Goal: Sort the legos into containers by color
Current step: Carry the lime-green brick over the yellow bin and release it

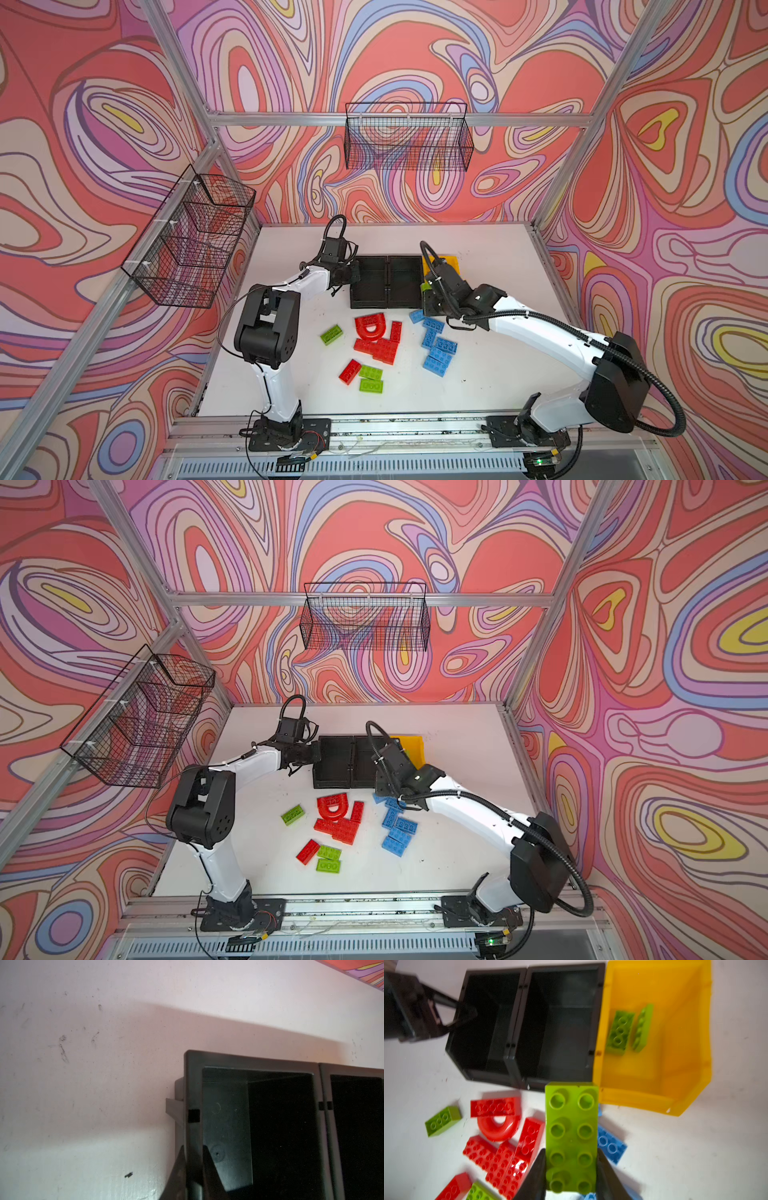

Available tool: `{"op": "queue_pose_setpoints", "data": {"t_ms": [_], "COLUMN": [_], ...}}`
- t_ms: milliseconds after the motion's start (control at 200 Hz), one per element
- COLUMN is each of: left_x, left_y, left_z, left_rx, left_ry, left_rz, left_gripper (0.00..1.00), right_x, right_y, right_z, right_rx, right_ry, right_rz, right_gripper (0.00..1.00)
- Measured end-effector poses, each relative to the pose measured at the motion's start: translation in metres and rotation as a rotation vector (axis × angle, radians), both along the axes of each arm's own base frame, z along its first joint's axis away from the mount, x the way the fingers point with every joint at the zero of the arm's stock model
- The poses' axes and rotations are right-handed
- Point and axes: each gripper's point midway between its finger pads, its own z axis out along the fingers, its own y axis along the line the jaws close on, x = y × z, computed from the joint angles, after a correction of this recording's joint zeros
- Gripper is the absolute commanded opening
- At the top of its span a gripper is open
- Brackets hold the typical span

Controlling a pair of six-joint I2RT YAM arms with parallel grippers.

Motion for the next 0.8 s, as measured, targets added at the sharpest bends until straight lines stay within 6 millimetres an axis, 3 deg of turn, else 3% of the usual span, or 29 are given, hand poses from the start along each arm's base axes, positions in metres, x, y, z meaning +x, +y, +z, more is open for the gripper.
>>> {"op": "queue_pose_setpoints", "data": {"t_ms": [105, 220, 486, 616, 801], "left_x": [0.000, 0.000, 0.000, 0.000, 0.000], "left_y": [0.000, 0.000, -0.001, -0.001, -0.001], "left_z": [0.000, 0.000, 0.001, 0.000, 0.000], "left_rx": [0.000, -0.002, -0.003, -0.003, -0.003], "left_ry": [0.000, 0.000, 0.001, 0.003, 0.003], "left_rz": [0.000, -0.001, -0.003, -0.003, -0.003], "left_gripper": [0.04, 0.04, 0.04, 0.04, 0.04], "right_x": [0.034, 0.066, 0.106, 0.115, 0.124], "right_y": [-0.035, -0.060, -0.055, -0.060, -0.065], "right_z": [0.003, -0.014, -0.068, -0.086, -0.095], "right_rx": [-0.029, -0.096, -0.223, -0.232, -0.222], "right_ry": [-0.007, 0.022, 0.090, 0.114, 0.117], "right_rz": [-0.058, -0.077, 0.016, 0.014, 0.001], "right_gripper": [0.27, 0.27, 0.28, 0.31, 0.48]}}
